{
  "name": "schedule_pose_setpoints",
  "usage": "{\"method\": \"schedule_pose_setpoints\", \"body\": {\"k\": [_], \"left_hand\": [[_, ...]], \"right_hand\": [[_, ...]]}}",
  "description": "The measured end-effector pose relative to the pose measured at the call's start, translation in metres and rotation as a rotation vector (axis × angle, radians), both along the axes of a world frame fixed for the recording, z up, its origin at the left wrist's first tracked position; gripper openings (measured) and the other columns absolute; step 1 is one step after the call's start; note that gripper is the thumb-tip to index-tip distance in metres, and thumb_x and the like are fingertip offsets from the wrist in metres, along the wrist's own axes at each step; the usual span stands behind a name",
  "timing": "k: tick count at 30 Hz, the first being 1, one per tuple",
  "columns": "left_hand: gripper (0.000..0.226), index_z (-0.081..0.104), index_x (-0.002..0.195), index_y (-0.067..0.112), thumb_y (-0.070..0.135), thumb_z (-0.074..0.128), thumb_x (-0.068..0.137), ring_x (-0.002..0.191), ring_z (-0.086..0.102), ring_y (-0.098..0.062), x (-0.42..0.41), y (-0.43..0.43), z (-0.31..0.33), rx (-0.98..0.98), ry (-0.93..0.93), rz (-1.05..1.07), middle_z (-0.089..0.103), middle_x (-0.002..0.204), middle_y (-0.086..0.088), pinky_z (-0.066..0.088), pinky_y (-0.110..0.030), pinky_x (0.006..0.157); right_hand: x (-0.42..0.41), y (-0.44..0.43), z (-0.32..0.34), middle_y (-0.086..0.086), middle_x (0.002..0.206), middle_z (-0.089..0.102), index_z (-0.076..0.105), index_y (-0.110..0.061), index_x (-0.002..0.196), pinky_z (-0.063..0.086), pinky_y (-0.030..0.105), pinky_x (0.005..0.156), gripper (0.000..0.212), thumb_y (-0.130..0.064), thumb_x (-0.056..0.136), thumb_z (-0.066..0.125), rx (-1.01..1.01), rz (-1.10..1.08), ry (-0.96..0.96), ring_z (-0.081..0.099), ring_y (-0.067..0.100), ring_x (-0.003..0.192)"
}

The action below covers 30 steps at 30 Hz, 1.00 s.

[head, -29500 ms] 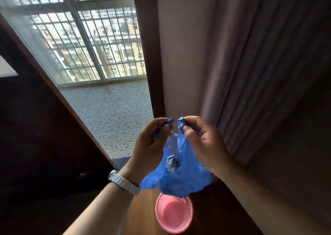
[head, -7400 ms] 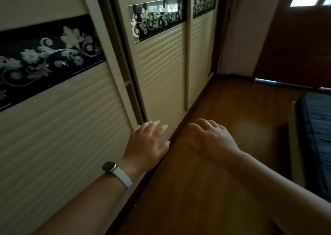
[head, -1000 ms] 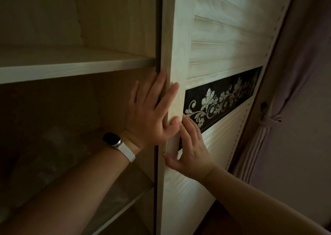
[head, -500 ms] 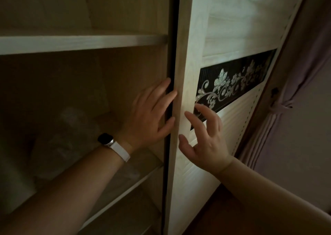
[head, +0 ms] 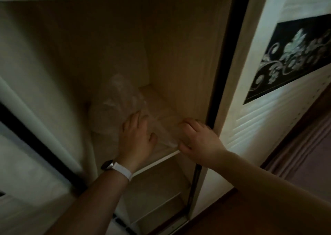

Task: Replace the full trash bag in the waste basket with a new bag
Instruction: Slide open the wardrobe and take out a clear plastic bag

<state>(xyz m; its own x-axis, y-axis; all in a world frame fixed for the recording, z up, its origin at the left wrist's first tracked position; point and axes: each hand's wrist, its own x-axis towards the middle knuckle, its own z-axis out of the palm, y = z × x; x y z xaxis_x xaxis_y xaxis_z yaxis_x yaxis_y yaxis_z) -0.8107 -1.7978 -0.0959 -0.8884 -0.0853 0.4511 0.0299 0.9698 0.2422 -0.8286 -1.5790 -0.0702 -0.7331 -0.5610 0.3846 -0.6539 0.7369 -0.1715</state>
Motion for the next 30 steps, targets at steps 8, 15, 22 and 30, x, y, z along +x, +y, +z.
{"method": "schedule_pose_setpoints", "body": {"k": [8, 15, 22, 30], "left_hand": [[0.087, 0.037, 0.141, 0.010, 0.042, 0.075, 0.070, 0.129, 0.038, -0.042, 0.024, -0.022, -0.039, -0.011, -0.110, 0.478, 0.036, 0.146, -0.023, 0.037, -0.053, 0.102], [0.066, 0.058, 0.117, 0.010, 0.054, 0.068, 0.070, 0.112, 0.054, -0.038, 0.031, -0.031, -0.061, -0.028, -0.240, 0.506, 0.058, 0.122, -0.020, 0.044, -0.050, 0.090], [0.022, 0.068, 0.086, 0.014, 0.031, 0.054, 0.084, 0.081, 0.060, -0.034, 0.037, -0.038, -0.075, 0.042, -0.249, 0.429, 0.066, 0.085, -0.011, 0.051, -0.041, 0.070], [0.034, 0.065, 0.116, 0.012, 0.030, 0.063, 0.088, 0.100, 0.061, -0.027, 0.054, -0.005, -0.062, 0.344, -0.234, 0.273, 0.068, 0.106, -0.009, 0.050, -0.036, 0.083]], "right_hand": [[-0.042, -0.036, -0.057, 0.003, 0.135, 0.046, 0.041, -0.020, 0.136, 0.043, 0.035, 0.093, 0.056, -0.051, 0.089, 0.042, 0.027, 0.076, -0.277, 0.047, 0.025, 0.117], [-0.055, -0.058, -0.079, 0.009, 0.107, 0.060, 0.058, -0.013, 0.110, 0.049, 0.037, 0.079, 0.033, -0.037, 0.088, 0.056, 0.030, 0.175, -0.335, 0.057, 0.029, 0.097], [-0.048, -0.061, -0.088, 0.010, 0.073, 0.058, 0.054, -0.012, 0.072, 0.037, 0.030, 0.058, 0.016, -0.027, 0.079, 0.054, -0.082, 0.275, -0.355, 0.057, 0.032, 0.067], [-0.024, -0.044, -0.084, -0.003, 0.067, 0.050, 0.055, -0.010, 0.073, 0.040, 0.028, 0.051, 0.020, -0.027, 0.082, 0.051, -0.278, 0.239, -0.361, 0.048, 0.014, 0.058]]}}
